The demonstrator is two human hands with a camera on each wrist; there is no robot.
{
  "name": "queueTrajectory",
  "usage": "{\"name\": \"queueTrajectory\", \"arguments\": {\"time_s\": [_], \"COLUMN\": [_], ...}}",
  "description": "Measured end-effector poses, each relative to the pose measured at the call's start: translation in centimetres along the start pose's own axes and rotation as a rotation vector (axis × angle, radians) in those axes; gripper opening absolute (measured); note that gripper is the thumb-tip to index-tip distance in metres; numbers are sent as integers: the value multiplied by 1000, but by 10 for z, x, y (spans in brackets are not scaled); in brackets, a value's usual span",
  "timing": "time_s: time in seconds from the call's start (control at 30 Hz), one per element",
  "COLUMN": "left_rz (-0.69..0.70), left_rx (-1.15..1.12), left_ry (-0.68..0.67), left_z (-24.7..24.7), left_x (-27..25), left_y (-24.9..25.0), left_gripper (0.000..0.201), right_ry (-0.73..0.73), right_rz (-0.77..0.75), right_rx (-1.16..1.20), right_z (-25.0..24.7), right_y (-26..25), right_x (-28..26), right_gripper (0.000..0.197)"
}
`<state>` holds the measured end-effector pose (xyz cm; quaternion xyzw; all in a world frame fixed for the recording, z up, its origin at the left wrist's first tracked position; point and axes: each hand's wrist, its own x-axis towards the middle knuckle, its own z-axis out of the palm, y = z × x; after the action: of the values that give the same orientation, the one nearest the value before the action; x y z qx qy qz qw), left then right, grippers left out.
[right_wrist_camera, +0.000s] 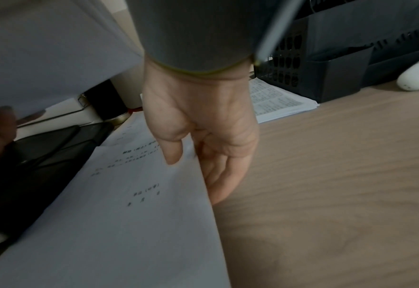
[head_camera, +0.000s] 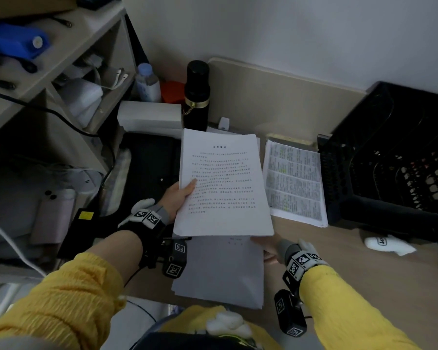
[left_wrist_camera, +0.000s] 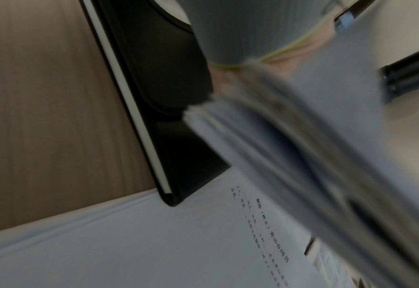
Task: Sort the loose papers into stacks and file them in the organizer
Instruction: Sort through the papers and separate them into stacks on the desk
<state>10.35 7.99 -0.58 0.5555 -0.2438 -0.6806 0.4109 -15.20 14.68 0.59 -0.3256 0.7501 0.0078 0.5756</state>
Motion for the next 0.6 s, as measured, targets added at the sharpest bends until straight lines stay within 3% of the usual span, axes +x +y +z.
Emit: {"name": "queueTrajectory", "arguments": {"time_s": [0.2, 0.33, 0.43, 0.47, 0.6], "left_rz": [-11, -36, -46, -45, -37], "left_rx": [49, 115, 154, 152, 127], "left_ry": [-8, 1, 7, 12, 35], "left_z": [1, 2, 5, 7, 12], "left_x": [1, 5, 7, 6, 5], "left_y": [-10, -20, -27, -29, -33], "left_gripper": [36, 40, 42, 41, 34], "right_ry": [241, 181, 118, 101, 127], "right_rz": [-253, -330, -407, -434, -479], "right_rx": [153, 353, 237, 202, 120], "right_z": [-26, -27, -24, -22, -17], "right_y": [-6, -28, -33, -34, -33], "right_x": [27, 8, 7, 4, -2], "right_gripper": [27, 32, 70, 75, 59]}}
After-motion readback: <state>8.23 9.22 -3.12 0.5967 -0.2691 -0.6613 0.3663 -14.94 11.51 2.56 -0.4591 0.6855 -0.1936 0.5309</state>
